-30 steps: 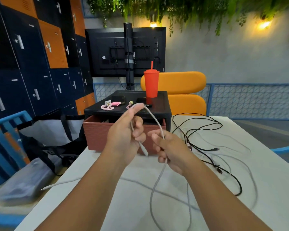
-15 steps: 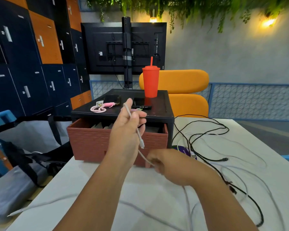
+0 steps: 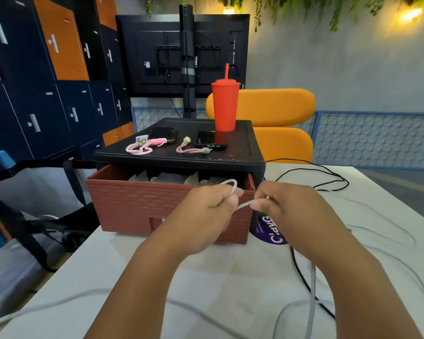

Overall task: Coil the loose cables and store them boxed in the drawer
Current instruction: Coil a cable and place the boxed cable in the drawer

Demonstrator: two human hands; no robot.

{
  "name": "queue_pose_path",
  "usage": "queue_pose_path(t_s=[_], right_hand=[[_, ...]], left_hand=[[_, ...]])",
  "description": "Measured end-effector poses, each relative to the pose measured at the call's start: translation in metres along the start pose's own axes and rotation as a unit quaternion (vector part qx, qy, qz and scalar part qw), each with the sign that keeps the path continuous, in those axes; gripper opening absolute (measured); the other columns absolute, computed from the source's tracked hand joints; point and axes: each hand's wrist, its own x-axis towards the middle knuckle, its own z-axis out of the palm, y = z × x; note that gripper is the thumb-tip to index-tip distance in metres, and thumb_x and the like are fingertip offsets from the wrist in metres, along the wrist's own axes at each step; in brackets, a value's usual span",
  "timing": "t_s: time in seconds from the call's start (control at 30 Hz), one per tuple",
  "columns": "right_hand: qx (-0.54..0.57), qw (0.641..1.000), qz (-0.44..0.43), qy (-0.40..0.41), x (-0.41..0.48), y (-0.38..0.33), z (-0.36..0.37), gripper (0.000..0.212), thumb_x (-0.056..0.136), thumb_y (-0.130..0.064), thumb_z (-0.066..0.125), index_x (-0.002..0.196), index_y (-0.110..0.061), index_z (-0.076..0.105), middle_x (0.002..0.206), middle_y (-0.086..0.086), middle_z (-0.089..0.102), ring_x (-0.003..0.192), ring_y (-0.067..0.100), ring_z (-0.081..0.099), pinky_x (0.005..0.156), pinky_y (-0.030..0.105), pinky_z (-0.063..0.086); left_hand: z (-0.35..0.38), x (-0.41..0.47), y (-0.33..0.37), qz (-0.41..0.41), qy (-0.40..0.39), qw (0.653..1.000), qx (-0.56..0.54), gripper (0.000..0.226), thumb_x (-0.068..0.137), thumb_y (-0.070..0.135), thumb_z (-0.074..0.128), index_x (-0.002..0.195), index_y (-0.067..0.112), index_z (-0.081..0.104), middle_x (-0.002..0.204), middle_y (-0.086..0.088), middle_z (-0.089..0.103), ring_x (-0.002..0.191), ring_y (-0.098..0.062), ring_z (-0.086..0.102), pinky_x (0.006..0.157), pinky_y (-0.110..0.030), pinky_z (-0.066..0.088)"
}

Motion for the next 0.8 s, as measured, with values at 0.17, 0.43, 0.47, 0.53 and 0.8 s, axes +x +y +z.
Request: queue_pose_path(t_s=[0.17,0.43,0.47,0.53,0.8], right_hand=[[-0.023,0.998,-0.034,0.042,0.001,0.012,-0.009,0.014,0.09,-0.031,0.055,0.086,-0.022,0.065,0.081,0.0,0.059,0.08,0.019,0.052,0.068,0.031,0.037],[-0.146,0.935,0.021,0.323,0.0,0.031,-0.01,0.012,0.076,-0.013,0.065,0.081,-0.013,0.076,0.077,0.014,0.056,0.061,0.034,0.053,0.063,0.036,0.03],[-0.118,0.938,0.027,0.323,0.001,0.028,-0.007,0.011,0.079,-0.009,0.065,0.083,-0.011,0.075,0.081,0.014,0.057,0.063,0.034,0.054,0.062,0.034,0.032],[-0.062,0.956,0.037,0.283,0.004,0.023,0.0,0.012,0.085,-0.008,0.062,0.09,-0.01,0.073,0.093,0.012,0.057,0.074,0.033,0.054,0.063,0.033,0.037],[0.27,0.96,0.038,0.061,0.004,-0.003,0.017,0.031,0.095,-0.009,0.043,0.074,-0.024,0.06,0.066,-0.006,0.055,0.064,0.01,0.05,0.069,0.032,0.046]], left_hand=[[-0.008,-0.002,0.0,-0.035,0.003,0.99,-0.136,0.046,0.091,0.041,0.045,0.059,0.014,0.063,0.043,0.009,0.031,0.041,-0.009,0.026,0.049,-0.027,0.023],[-0.003,-0.001,0.003,-0.073,-0.084,0.92,-0.376,0.045,0.083,0.038,0.055,0.047,0.02,0.034,0.042,0.006,0.022,0.037,-0.008,0.016,0.039,-0.02,0.019],[-0.002,-0.002,0.003,-0.07,-0.091,0.906,-0.407,0.042,0.082,0.036,0.052,0.048,0.02,0.033,0.042,0.006,0.023,0.036,-0.007,0.017,0.038,-0.019,0.021],[-0.003,-0.004,0.004,-0.06,-0.099,0.872,-0.476,0.038,0.081,0.033,0.048,0.047,0.02,0.034,0.041,0.007,0.026,0.033,-0.004,0.021,0.036,-0.017,0.024],[-0.013,-0.003,0.005,-0.052,-0.046,0.777,-0.626,0.045,0.082,0.034,0.054,0.043,0.02,0.035,0.038,0.008,0.029,0.028,-0.001,0.028,0.032,-0.013,0.026]])
